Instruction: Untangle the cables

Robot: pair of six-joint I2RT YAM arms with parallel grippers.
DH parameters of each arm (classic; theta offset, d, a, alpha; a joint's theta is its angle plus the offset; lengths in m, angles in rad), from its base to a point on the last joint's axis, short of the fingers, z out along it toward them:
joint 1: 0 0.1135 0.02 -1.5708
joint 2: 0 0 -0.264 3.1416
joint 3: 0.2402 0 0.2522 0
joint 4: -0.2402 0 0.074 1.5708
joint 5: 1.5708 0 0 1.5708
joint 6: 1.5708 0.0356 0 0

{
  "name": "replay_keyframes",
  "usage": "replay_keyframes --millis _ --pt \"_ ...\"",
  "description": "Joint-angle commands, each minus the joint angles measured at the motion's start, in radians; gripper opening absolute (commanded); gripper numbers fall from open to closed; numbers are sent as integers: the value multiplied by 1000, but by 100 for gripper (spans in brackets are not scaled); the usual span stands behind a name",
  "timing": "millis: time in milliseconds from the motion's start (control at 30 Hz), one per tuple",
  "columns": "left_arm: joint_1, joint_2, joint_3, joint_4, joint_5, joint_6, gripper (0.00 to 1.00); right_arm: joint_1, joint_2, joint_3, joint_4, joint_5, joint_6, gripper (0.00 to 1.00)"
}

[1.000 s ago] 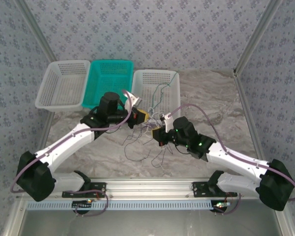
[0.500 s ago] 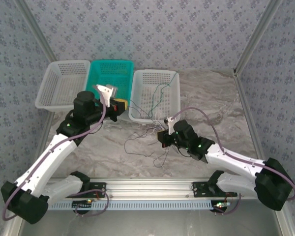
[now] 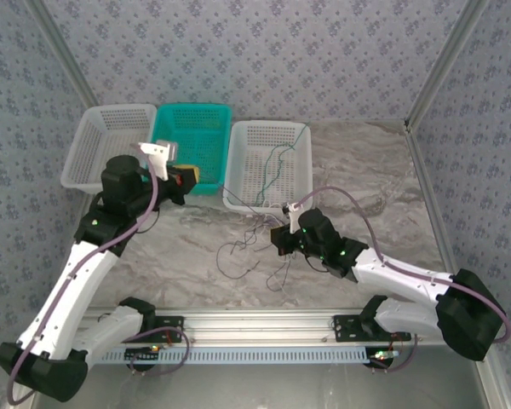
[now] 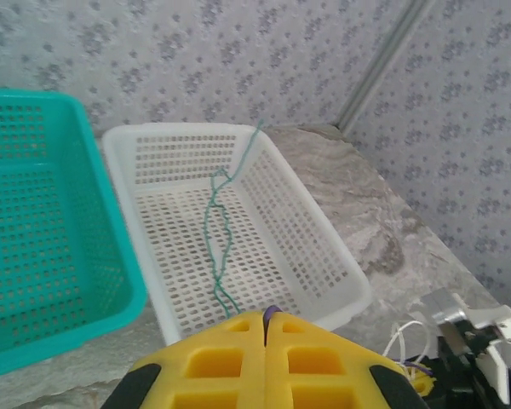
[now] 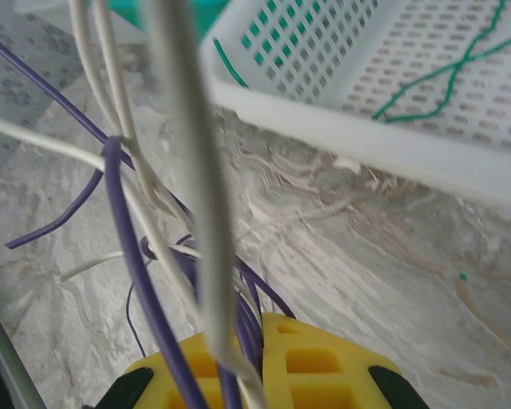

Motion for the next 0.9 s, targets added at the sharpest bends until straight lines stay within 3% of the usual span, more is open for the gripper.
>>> replay_keyframes --millis 0,333,600,667,800,867 --pt "88 -34 97 54 -47 -40 0 -7 15 -34 -91 25 17 0" --pt "229 34 221 -39 -199 -66 0 -20 12 -74 -79 36 30 2" --pt "369 10 247 -92 -234 -58 0 -46 5 -127 -67 36 55 3" --pt "380 8 242 -84 -167 -50 0 -49 6 -131 -58 27 53 3" --pt "363 41 181 0 220 -49 0 -51 9 -118 -49 9 49 4" --pt "286 37 101 42 287 -42 10 -52 6 -103 -50 5 47 3"
